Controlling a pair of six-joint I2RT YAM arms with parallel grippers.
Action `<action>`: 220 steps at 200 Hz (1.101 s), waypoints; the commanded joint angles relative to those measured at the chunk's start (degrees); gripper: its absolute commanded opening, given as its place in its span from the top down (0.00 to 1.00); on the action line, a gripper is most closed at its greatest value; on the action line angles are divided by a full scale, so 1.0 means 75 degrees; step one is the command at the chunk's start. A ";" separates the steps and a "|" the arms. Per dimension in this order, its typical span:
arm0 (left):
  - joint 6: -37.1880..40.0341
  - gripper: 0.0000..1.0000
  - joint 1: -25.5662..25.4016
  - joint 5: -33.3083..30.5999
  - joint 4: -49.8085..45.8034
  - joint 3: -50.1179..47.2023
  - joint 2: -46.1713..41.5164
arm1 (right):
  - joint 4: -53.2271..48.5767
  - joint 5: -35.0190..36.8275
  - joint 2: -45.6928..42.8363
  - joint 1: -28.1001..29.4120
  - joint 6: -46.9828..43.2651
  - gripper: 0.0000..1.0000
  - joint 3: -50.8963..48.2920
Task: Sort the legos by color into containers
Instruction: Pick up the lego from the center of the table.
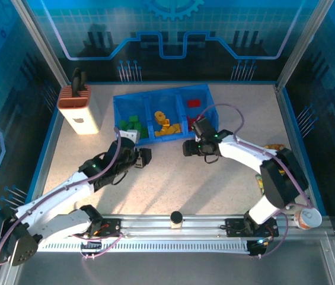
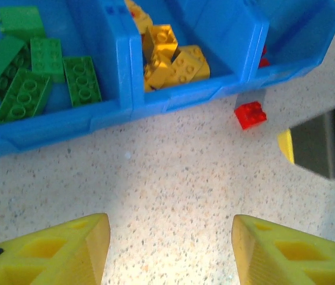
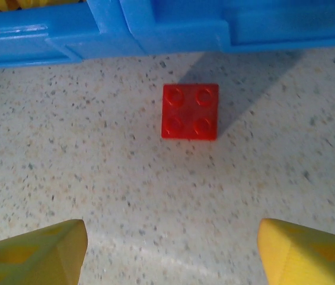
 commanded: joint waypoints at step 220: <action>-0.0882 0.47 -0.0333 -0.0315 -0.0296 -0.1423 -0.1189 | -0.0307 0.0990 0.1553 0.0021 -0.0446 0.68 0.1438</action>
